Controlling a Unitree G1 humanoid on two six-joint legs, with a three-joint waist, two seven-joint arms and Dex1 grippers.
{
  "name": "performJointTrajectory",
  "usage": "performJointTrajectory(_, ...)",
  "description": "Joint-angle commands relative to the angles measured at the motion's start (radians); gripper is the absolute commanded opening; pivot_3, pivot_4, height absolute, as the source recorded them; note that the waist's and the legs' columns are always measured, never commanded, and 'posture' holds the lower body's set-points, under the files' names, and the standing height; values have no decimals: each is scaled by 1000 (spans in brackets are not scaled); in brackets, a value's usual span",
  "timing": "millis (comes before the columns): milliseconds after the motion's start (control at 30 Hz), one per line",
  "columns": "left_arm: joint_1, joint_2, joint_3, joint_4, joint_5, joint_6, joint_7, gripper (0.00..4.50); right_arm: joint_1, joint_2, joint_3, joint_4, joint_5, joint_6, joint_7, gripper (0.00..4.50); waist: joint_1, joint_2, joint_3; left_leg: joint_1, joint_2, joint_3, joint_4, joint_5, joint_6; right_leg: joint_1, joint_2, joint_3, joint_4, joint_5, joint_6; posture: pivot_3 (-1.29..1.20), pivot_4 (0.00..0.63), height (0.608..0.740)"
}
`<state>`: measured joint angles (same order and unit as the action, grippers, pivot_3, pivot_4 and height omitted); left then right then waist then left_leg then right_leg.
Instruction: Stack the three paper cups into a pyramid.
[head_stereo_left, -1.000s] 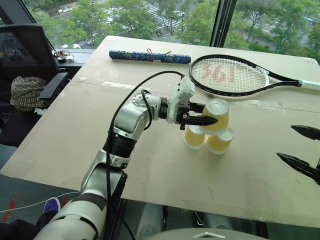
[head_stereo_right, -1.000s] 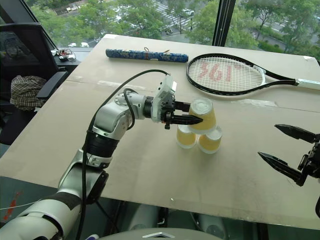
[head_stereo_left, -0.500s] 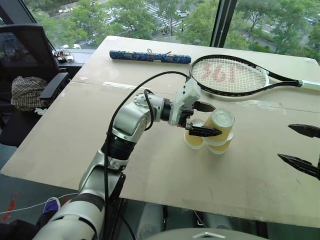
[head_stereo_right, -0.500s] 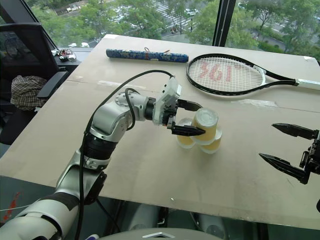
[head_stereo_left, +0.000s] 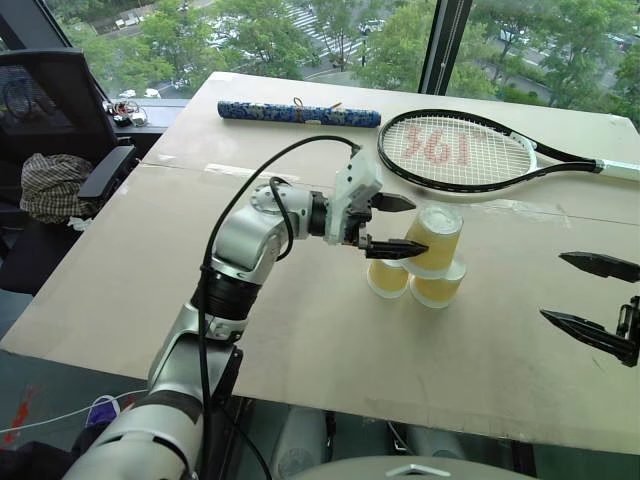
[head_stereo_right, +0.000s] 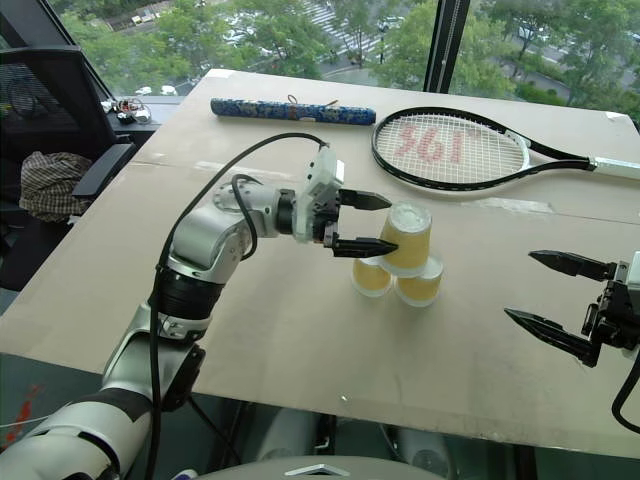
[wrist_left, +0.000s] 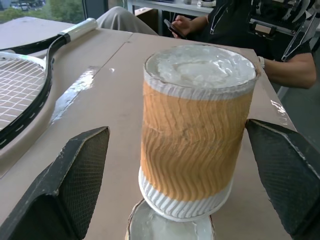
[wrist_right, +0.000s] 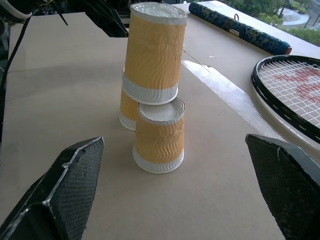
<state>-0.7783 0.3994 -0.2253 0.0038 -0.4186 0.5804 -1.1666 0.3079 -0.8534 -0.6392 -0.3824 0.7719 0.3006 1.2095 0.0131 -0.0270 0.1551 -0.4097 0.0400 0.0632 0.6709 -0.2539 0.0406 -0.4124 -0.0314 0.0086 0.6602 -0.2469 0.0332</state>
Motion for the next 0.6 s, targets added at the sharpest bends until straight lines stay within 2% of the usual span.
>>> performJointTrajectory(33,55,56,67,-135,-74,29,-16,4469,17,16,-8,-30,-3,-15,7,4500,-2,0,0,0,0,0,0,0,0,0,0,0,0,0,0,0,150,740)
performJointTrajectory(167,146,135,122,-241,-163,91,-39,4469,38,33,-6,-32,-13,-20,8,4500,-1,1,0,1,1,0,0,0,0,0,0,0,1,0,0,0,150,740)
performJointTrajectory(267,260,220,157,-320,-169,68,-59,4469,53,46,-4,-36,-19,-21,7,4500,-3,1,0,2,3,0,0,0,0,1,0,0,1,0,0,0,150,740)
performJointTrajectory(367,403,267,256,-382,-214,97,-4,4469,89,64,-7,-48,-31,-29,7,4500,-1,1,0,5,4,3,-2,0,0,2,-1,1,1,0,0,0,150,740)
performJointTrajectory(467,586,314,358,-462,-228,81,22,4469,137,94,-27,-52,-57,-57,0,4500,-2,1,0,6,5,4,-2,0,0,3,-1,2,1,0,0,0,150,740)
performJointTrajectory(600,870,312,512,-486,-197,-2,66,4469,203,133,-40,-14,-133,-118,-21,4500,-1,1,0,9,6,7,-3,0,0,4,-4,5,1,-2,-3,0,150,740)
